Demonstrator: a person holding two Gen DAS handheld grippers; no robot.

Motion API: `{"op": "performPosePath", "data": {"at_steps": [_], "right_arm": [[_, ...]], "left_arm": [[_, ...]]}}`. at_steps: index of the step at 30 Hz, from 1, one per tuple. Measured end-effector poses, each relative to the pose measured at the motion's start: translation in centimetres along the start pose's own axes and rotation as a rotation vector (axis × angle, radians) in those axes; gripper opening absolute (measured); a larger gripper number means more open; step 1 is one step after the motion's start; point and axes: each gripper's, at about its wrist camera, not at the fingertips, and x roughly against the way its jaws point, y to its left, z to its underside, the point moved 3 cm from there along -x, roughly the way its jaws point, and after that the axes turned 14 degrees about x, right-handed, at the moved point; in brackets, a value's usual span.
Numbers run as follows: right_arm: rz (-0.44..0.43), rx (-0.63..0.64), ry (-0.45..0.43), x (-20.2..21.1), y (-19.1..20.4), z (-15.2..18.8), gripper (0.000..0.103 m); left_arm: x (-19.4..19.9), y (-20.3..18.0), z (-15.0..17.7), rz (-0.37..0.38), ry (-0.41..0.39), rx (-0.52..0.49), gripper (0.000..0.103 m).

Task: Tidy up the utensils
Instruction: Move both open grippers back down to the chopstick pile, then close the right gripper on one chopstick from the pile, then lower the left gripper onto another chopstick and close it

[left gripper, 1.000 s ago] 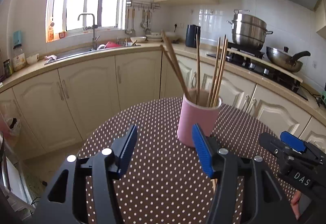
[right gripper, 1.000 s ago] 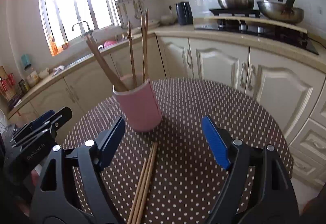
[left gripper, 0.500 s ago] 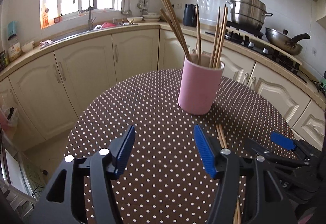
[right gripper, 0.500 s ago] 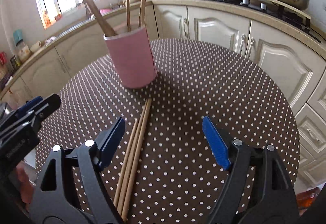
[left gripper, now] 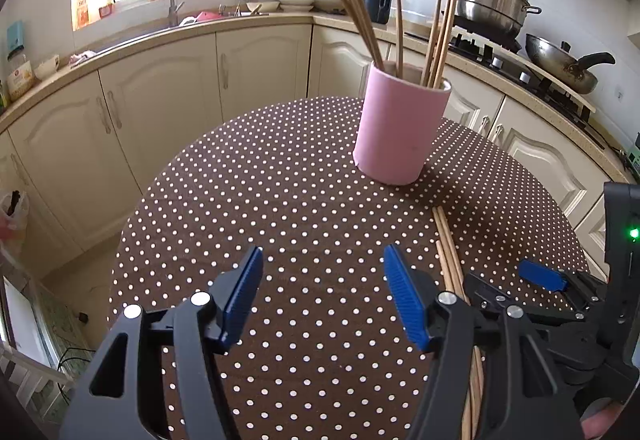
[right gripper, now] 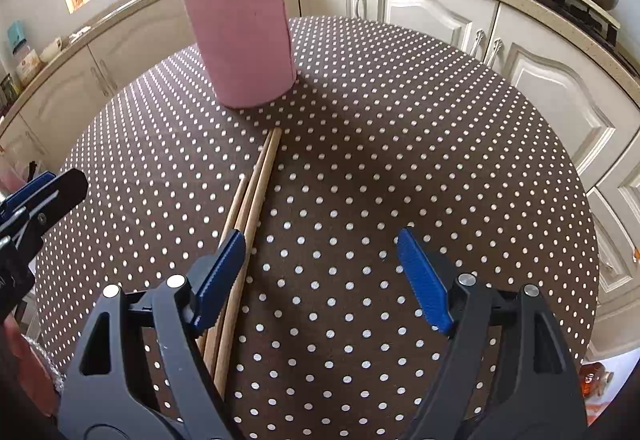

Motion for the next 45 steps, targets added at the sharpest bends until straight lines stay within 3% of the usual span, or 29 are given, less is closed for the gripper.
{"op": "performPosePath", "data": {"at_steps": [12, 13, 15, 18, 19, 29, 40, 45], "right_arm": [[0.057, 0.057, 0.053, -0.7, 1.6, -1.2, 0.076], [0.048, 0.06, 0.056, -0.8, 1.6, -1.4, 0.07], [0.03, 0.076, 0.043, -0.7, 1.8, -1.6, 0.032], [0.012, 0.105, 0.029, -0.4, 2.3, -1.7, 0.013], [0.01, 0.105, 0.021, -0.3, 2.2, -1.6, 0.011], [-0.172, -0.048, 0.007, 0.3, -1.1, -0.1, 0.007], [-0.253, -0.111, -0.027, 0.7, -3.0, 1.0, 0.007], [-0.255, -0.116, -0.033, 0.7, -2.9, 0.9, 0.007]], "left_arm": [[-1.4, 0.1, 0.5, 0.012, 0.059, 0.017, 0.064], [-1.5, 0.2, 0.5, 0.013, 0.062, 0.018, 0.064], [-1.6, 0.2, 0.6, 0.018, 0.071, 0.022, 0.064], [-1.7, -0.1, 0.8, 0.023, 0.081, 0.015, 0.064], [-1.8, -0.2, 0.8, 0.026, 0.084, 0.009, 0.064], [-2.1, -4.1, 2.6, 0.092, 0.168, -0.102, 0.067], [-4.9, -6.8, 3.9, -0.033, 0.242, -0.171, 0.069], [-5.6, -7.2, 3.9, -0.065, 0.236, -0.185, 0.069]]}}
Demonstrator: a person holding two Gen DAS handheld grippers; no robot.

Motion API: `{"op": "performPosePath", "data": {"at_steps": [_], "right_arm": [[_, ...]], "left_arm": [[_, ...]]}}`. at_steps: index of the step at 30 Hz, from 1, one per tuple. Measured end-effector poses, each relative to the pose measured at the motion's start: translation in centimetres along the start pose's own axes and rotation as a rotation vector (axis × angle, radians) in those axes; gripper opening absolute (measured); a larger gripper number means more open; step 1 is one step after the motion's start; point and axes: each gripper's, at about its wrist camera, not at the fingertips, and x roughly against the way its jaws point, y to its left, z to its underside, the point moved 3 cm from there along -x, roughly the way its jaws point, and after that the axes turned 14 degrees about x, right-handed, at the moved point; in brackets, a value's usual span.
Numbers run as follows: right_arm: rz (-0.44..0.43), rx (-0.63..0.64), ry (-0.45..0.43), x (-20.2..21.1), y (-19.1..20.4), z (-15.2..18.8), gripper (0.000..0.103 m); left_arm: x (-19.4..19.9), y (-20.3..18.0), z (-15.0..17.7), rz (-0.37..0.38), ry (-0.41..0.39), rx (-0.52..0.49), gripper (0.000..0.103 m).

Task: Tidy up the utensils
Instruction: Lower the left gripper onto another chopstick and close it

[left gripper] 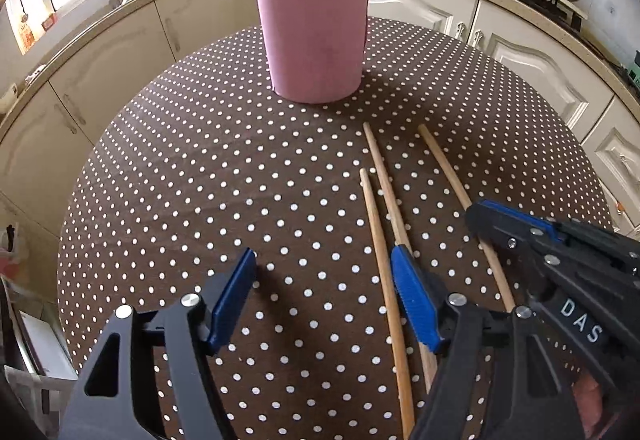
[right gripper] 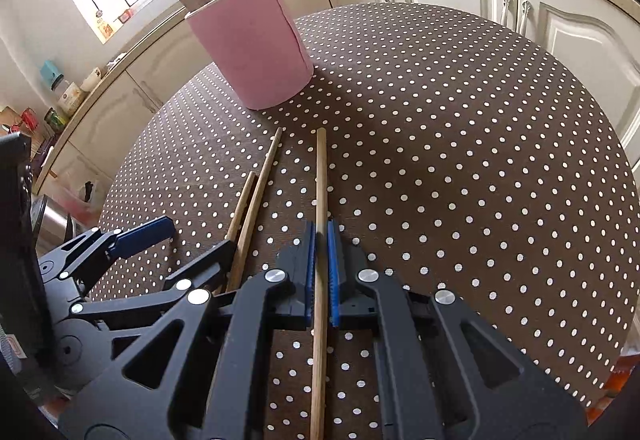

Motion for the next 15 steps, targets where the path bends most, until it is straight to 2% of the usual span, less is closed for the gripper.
{"op": "performPosePath", "data": {"at_steps": [2, 4, 11, 15], "right_arm": [[-0.007, -0.003, -0.002, 0.0, 0.0, 0.0, 0.007], [-0.003, 0.0, -0.002, 0.1, 0.0, 0.0, 0.006], [0.01, -0.02, 0.002, 0.4, 0.0, 0.1, 0.006], [0.011, -0.021, -0.031, 1.5, -0.2, -0.2, 0.006]], "left_arm": [[-0.1, -0.2, -0.3, 0.014, -0.011, -0.003, 0.049], [-0.1, -0.6, -0.7, 0.011, -0.027, -0.001, 0.01], [0.3, 1.0, -1.1, 0.049, -0.047, 0.075, 0.006], [2.0, 1.8, -1.5, 0.089, -0.102, 0.099, 0.006]]}}
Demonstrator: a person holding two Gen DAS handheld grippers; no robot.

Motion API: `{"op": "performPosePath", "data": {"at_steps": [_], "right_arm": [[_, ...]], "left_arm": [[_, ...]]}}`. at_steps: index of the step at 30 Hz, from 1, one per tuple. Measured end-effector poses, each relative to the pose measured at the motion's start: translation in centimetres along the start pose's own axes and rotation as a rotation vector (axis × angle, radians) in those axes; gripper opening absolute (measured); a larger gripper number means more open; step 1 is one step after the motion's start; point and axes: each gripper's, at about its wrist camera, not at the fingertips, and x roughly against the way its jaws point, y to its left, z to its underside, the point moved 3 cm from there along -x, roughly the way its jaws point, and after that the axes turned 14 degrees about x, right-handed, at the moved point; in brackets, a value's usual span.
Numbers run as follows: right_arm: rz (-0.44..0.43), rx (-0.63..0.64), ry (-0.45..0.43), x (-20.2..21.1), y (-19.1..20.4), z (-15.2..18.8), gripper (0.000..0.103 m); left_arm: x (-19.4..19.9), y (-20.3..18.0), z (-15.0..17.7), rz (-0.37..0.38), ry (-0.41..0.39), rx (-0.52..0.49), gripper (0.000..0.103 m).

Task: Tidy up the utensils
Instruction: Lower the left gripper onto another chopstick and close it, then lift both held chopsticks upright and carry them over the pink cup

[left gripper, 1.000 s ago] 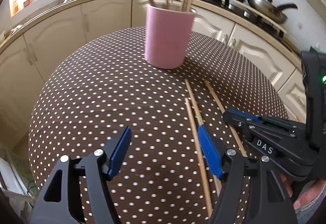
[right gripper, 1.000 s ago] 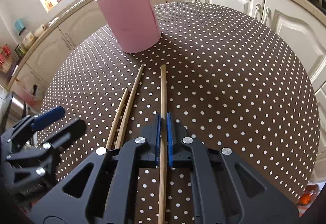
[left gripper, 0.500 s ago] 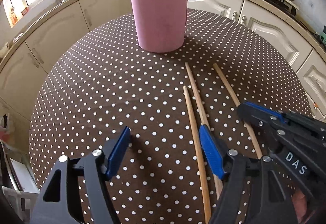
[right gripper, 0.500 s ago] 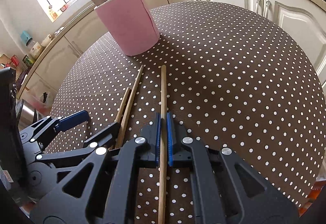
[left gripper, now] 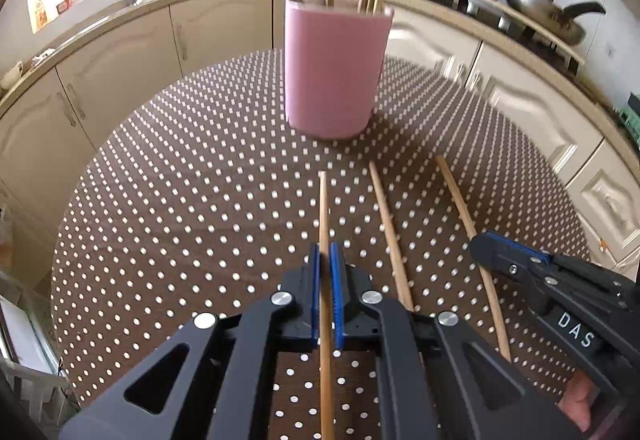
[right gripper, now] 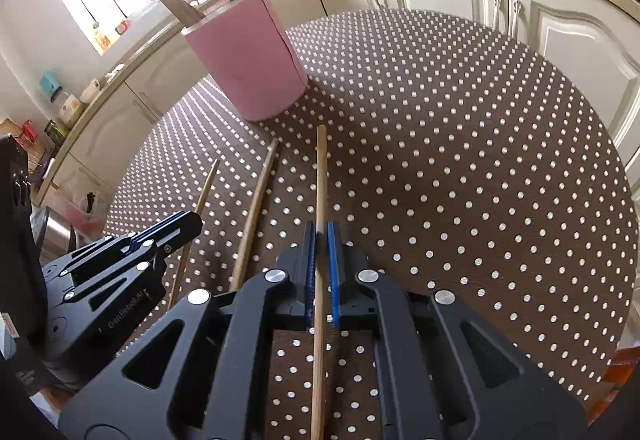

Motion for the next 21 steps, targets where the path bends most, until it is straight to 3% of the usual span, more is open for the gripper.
{"op": "performPosePath", "data": {"at_steps": [21], "right_arm": [[0.083, 0.077, -0.244, 7.4, 2.0, -4.5, 0.006]], "left_arm": [[10.4, -0.2, -5.5, 0.127, -0.311, 0.057, 0.006]]}}
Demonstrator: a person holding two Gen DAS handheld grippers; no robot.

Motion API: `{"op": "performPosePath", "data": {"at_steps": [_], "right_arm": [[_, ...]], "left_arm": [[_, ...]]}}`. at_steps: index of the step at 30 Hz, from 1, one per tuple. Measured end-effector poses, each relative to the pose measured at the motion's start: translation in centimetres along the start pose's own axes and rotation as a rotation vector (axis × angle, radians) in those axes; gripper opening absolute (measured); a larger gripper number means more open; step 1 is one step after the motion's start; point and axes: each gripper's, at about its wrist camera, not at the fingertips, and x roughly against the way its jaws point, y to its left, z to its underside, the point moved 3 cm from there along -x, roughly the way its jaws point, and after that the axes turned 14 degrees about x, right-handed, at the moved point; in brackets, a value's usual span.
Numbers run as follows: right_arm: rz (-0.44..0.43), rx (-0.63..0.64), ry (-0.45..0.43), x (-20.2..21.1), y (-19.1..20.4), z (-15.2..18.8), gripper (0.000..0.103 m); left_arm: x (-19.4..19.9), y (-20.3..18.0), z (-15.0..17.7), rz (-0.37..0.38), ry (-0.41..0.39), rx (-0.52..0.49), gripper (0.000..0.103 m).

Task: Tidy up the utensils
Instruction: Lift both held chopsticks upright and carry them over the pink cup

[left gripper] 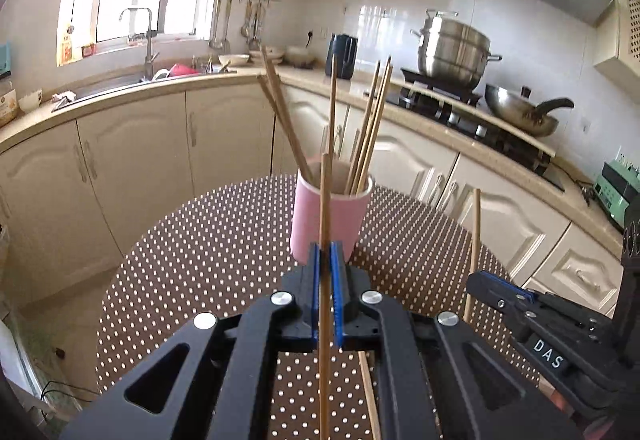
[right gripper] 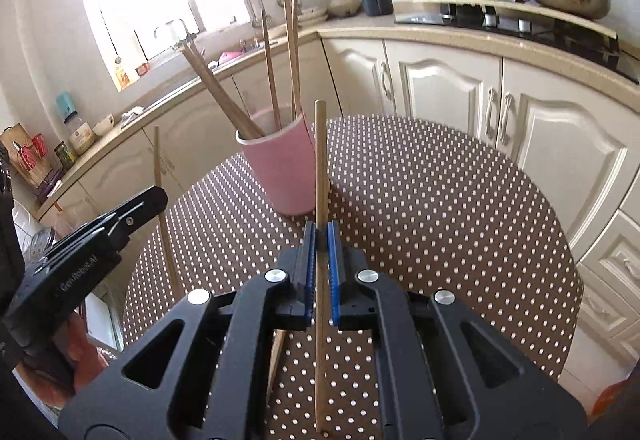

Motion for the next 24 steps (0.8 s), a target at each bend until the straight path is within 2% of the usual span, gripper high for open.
{"op": "performPosePath", "data": {"at_steps": [7, 16, 24], "right_arm": [[0.015, 0.022, -0.05, 0.1, 0.2, -2.9, 0.006], [0.032, 0.044, -0.123, -0.7, 0.3, -7.1, 0.006], [0.042, 0.06, -0.191, -0.7, 0.5, -11.5, 0.006]], "left_arm": [[0.3, -0.5, -2.1, 0.01, -0.049, 0.006, 0.006], [-0.5, -1.0, -4.9, 0.025, -0.068, 0.012, 0.006], [0.3, -2.0, -8.4, 0.039, -0.158, 0.007, 0.006]]}}
